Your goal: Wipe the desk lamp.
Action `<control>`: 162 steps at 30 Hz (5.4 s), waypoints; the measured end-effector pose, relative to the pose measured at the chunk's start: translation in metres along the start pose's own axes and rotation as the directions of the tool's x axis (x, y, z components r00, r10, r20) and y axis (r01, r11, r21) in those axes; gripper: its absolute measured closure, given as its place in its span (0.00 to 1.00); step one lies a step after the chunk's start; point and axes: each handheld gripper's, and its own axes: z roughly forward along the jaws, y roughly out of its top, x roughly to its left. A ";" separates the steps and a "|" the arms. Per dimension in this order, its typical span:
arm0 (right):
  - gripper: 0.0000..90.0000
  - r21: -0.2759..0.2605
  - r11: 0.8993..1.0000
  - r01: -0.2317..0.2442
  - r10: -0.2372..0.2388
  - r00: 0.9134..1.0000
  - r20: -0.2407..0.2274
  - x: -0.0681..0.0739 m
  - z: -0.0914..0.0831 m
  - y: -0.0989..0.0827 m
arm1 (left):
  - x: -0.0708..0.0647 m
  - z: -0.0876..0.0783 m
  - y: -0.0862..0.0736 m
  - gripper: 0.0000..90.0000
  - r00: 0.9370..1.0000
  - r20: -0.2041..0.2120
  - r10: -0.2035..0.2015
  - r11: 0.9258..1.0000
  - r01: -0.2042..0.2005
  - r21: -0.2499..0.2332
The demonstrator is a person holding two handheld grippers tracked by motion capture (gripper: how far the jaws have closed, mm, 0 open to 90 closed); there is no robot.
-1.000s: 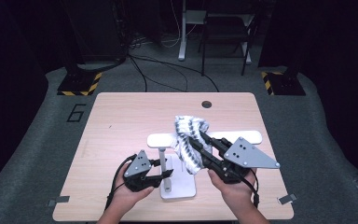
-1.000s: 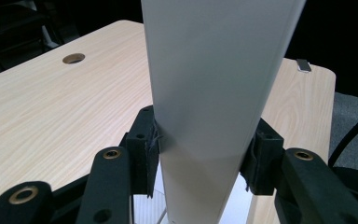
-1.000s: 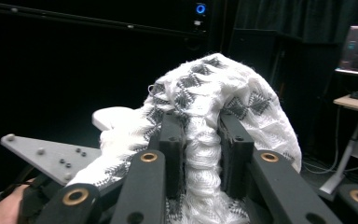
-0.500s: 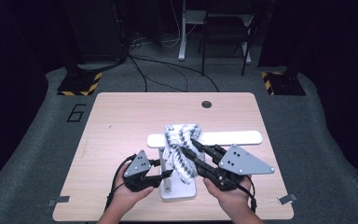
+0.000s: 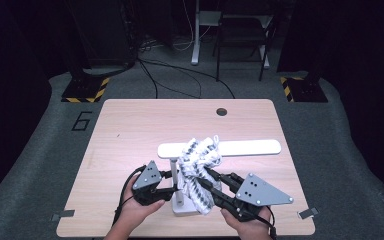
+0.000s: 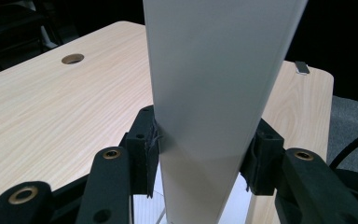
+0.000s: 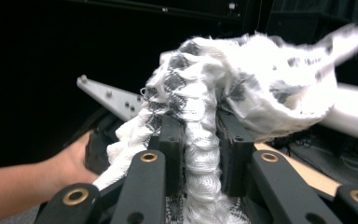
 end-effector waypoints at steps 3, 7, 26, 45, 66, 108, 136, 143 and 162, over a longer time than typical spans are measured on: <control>0.82 0.020 1.000 -0.005 0.005 1.000 0.004 0.000 0.001 -0.008 | 0.000 0.000 0.000 0.60 1.000 -0.004 0.001 1.000 -0.001 -0.002; 0.82 0.048 0.999 -0.017 0.017 1.000 0.011 0.002 0.002 -0.021 | 0.000 0.000 0.000 0.60 1.000 0.000 0.001 1.000 -0.001 0.002; 0.82 0.078 0.994 -0.077 0.068 0.992 0.109 -0.006 -0.007 -0.061 | 0.001 0.002 -0.002 0.55 1.000 0.022 -0.014 1.000 0.014 0.019; 0.82 0.123 0.989 -0.084 0.064 0.986 0.157 -0.018 0.000 -0.087 | -0.001 -0.013 -0.005 0.47 1.000 0.002 -0.008 1.000 0.008 0.008; 0.81 0.194 0.973 -0.126 0.094 0.982 0.166 -0.037 0.022 -0.124 | 0.012 -0.012 -0.014 0.51 0.997 0.066 -0.041 0.999 0.042 -0.017; 0.80 0.208 0.966 -0.153 0.119 0.979 0.169 -0.038 0.016 -0.137 | 0.027 0.029 -0.023 0.60 0.997 0.073 0.024 0.998 -0.027 0.052; 0.80 0.231 0.963 -0.139 0.105 0.982 0.156 -0.034 0.023 -0.141 | 0.065 0.058 -0.010 0.59 0.999 0.028 -0.014 0.998 0.013 0.059; 0.80 0.236 0.962 -0.140 0.108 0.984 0.145 -0.031 0.025 -0.141 | 0.066 0.049 -0.011 0.45 0.999 -0.009 -0.032 0.998 0.032 0.057; 0.80 0.332 0.942 -0.041 0.055 0.998 -0.033 0.003 0.072 -0.153 | 0.047 -0.022 -0.044 0.42 0.994 -0.089 -0.065 0.997 0.068 0.031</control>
